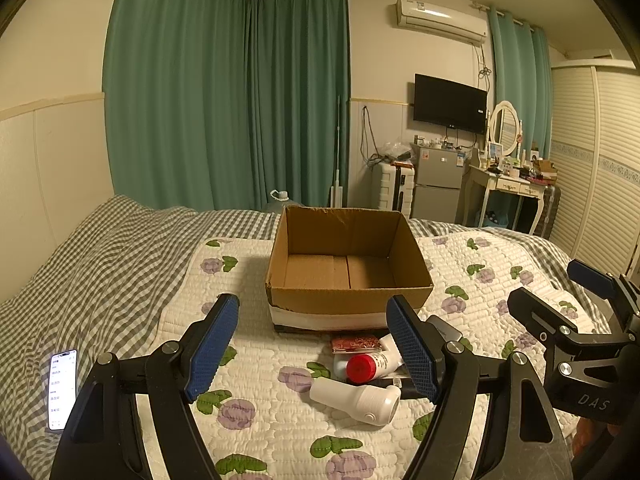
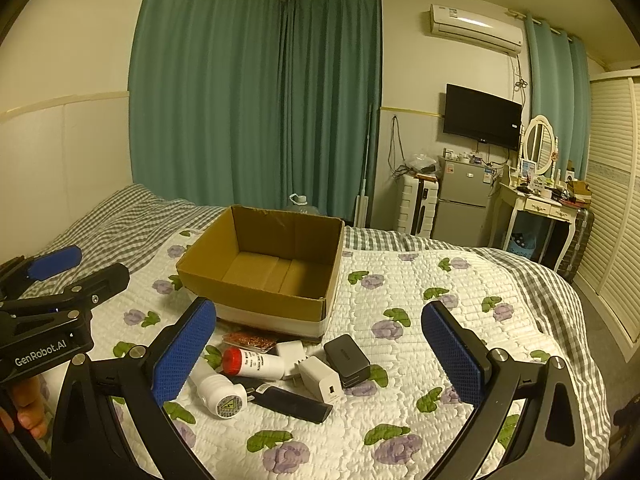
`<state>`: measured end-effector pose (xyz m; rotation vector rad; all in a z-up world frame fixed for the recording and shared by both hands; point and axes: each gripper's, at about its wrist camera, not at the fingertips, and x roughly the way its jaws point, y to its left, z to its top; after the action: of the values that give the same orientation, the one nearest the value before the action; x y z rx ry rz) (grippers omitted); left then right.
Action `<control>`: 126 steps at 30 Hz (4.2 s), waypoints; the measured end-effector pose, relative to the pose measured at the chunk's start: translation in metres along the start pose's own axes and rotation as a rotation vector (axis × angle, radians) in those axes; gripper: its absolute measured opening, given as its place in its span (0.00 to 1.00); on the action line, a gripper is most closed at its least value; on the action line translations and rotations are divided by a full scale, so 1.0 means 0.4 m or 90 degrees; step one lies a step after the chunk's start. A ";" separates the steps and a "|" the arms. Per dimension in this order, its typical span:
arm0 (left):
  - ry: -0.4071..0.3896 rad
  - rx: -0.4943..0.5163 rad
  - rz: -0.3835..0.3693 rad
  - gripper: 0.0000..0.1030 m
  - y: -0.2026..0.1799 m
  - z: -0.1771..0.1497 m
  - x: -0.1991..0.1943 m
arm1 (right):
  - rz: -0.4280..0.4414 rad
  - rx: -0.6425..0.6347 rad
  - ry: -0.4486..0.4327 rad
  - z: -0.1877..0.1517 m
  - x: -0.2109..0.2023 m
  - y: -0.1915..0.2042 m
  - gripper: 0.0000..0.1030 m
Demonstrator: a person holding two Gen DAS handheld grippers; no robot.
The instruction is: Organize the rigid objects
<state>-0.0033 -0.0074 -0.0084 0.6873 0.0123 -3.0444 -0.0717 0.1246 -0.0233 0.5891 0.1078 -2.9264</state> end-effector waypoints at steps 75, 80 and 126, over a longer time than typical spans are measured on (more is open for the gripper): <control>0.254 0.119 -0.181 0.38 -0.191 -0.199 0.393 | 0.098 0.041 0.195 -0.138 0.242 -0.137 0.55; 0.258 0.121 -0.178 0.39 -0.212 -0.195 0.424 | 0.095 0.034 0.198 -0.140 0.242 -0.131 0.55; 0.170 0.055 -0.070 0.64 0.016 0.128 0.662 | 0.122 -0.035 0.115 0.131 0.595 0.056 0.55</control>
<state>-0.2642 -0.0192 -0.0761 1.1311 -0.0805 -3.0445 -0.3046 0.0648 -0.0687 0.8068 0.1438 -2.6724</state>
